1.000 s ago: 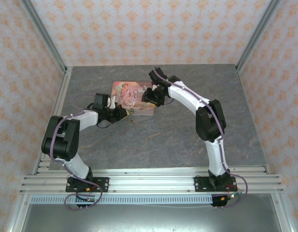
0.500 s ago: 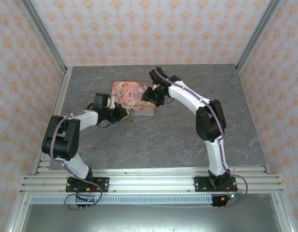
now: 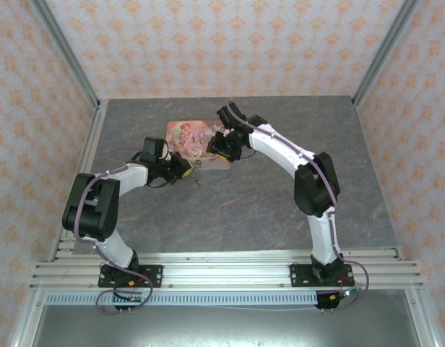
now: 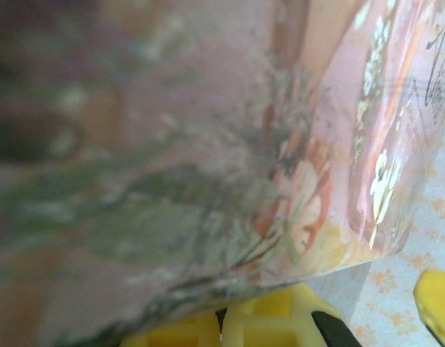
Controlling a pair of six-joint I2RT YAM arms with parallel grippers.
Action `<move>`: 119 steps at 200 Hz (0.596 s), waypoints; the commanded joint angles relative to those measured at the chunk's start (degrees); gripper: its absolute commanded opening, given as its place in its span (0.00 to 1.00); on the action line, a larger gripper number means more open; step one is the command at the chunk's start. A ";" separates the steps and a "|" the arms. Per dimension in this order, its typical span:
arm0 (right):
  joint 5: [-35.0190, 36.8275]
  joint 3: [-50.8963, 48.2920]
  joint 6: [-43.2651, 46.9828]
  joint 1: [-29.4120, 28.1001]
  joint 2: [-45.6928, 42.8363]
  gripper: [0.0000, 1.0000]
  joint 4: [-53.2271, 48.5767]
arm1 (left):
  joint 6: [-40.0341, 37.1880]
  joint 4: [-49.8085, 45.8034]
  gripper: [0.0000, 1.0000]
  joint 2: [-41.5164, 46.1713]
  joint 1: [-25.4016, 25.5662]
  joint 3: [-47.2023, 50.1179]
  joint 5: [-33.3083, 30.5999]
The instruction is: Unlock the padlock with the key
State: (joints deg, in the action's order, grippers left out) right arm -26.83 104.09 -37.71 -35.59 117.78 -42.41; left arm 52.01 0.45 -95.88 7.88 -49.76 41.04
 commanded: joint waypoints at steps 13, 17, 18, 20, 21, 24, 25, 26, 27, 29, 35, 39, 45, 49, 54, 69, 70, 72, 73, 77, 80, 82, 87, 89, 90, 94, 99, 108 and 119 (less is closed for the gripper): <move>4.12 -5.34 -2.67 0.98 -6.32 0.47 3.54 | 4.30 -3.72 0.00 -2.03 -0.01 -5.71 -0.32; 4.22 -5.95 -2.87 1.17 -6.58 0.47 3.92 | 4.44 -3.73 0.00 -2.39 0.02 -6.26 -0.14; 4.23 -6.07 -2.97 1.20 -6.63 0.47 4.00 | 4.47 -3.72 0.00 -2.47 0.03 -6.38 -0.11; 4.24 -6.29 -3.04 1.29 -6.80 0.47 4.14 | 4.50 -3.81 0.00 -2.61 0.03 -6.57 -0.09; 4.20 -6.50 -3.05 1.35 -6.87 0.47 4.20 | 4.54 -3.80 0.00 -2.72 0.03 -6.67 -0.04; 4.16 -6.86 -3.24 1.51 -7.10 0.47 4.43 | 4.65 -3.87 0.00 -2.95 -0.02 -7.00 0.07; 4.16 -7.01 -3.29 1.54 -7.16 0.47 4.52 | 4.67 -3.92 0.00 -3.07 -0.04 -7.10 0.08; 4.20 -7.12 -3.31 1.61 -7.23 0.47 4.62 | 4.72 -3.90 0.00 -3.17 0.00 -7.19 0.09; 4.18 -7.27 -3.36 1.64 -7.22 0.47 4.71 | 4.74 -3.89 0.00 -3.26 0.01 -7.32 0.09; 4.23 -7.49 -3.45 1.77 -7.30 0.47 4.80 | 4.83 -3.94 0.00 -3.48 0.03 -7.49 0.16; 4.19 -8.08 -3.58 2.20 -7.50 0.47 5.05 | 5.06 -3.97 0.00 -3.95 0.04 -7.99 0.21; 4.24 -8.40 -3.64 2.51 -7.67 0.47 5.13 | 5.19 -3.97 0.00 -4.12 0.08 -8.31 0.19; 4.43 -8.91 -3.72 3.04 -7.81 0.47 5.13 | 5.41 -3.99 0.00 -4.52 0.20 -8.51 0.06; 4.59 -9.26 -3.70 3.42 -7.85 0.47 5.15 | 5.47 -4.06 0.00 -4.71 0.29 -8.59 -0.07; 4.86 -9.63 -3.64 3.92 -7.91 0.48 5.29 | 5.56 -4.16 0.00 -4.90 0.42 -8.68 -0.24; 5.69 -10.70 -3.62 5.66 -7.99 0.48 5.73 | 5.47 -4.73 0.00 -5.29 0.78 -8.53 -1.05; 5.71 -10.77 -3.65 5.77 -7.99 0.48 5.75 | 5.47 -4.70 0.00 -5.33 0.80 -8.48 -1.09; 5.71 -10.87 -3.63 5.99 -7.93 0.48 5.91 | 5.54 -4.67 0.00 -5.36 0.86 -8.37 -1.28; 5.68 -10.90 -3.61 6.11 -7.92 0.48 5.97 | 5.59 -4.67 0.00 -5.37 0.88 -8.36 -1.34; 5.65 -11.05 -3.63 6.63 -7.87 0.48 6.23 | 5.69 -4.52 0.00 -5.30 0.98 -8.06 -1.59; 5.65 -11.06 -3.65 6.94 -7.79 0.48 6.37 | 5.85 -4.31 0.00 -5.29 1.05 -7.83 -1.79; 5.65 -11.03 -3.57 7.12 -7.68 0.48 6.49 | 6.01 -4.14 0.00 -5.27 1.14 -7.66 -1.94; 5.60 -10.87 -3.47 7.63 -7.40 0.48 6.70 | 6.46 -3.58 0.00 -5.17 1.25 -7.13 -2.33; 5.57 -10.76 -3.45 7.82 -7.32 0.48 6.79 | 6.75 -3.19 0.00 -5.10 1.32 -6.96 -2.40; 5.57 -10.71 -3.44 7.86 -7.27 0.48 6.80 | 6.90 -3.00 0.00 -5.06 1.34 -6.81 -2.47; 5.52 -10.40 -3.28 8.17 -6.96 0.48 6.94 | 7.50 -2.16 0.00 -4.94 1.41 -6.37 -2.81; 5.43 -9.84 -3.08 8.45 -6.44 0.48 6.98 | 8.35 -1.13 0.00 -4.69 1.48 -5.61 -3.36; 5.30 -8.55 -2.73 8.91 -5.38 0.48 6.71 | 10.04 0.60 0.00 -3.97 1.68 -4.37 -4.87; 4.97 -6.68 -2.37 9.35 -3.95 0.48 6.56 | 11.51 1.79 0.00 -2.96 2.00 -3.32 -7.34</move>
State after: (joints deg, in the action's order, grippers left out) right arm -23.22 93.89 -40.49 -26.83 111.74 -36.93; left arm 58.15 -0.40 -100.49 9.08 -56.03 38.83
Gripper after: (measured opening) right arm 0.480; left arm 0.047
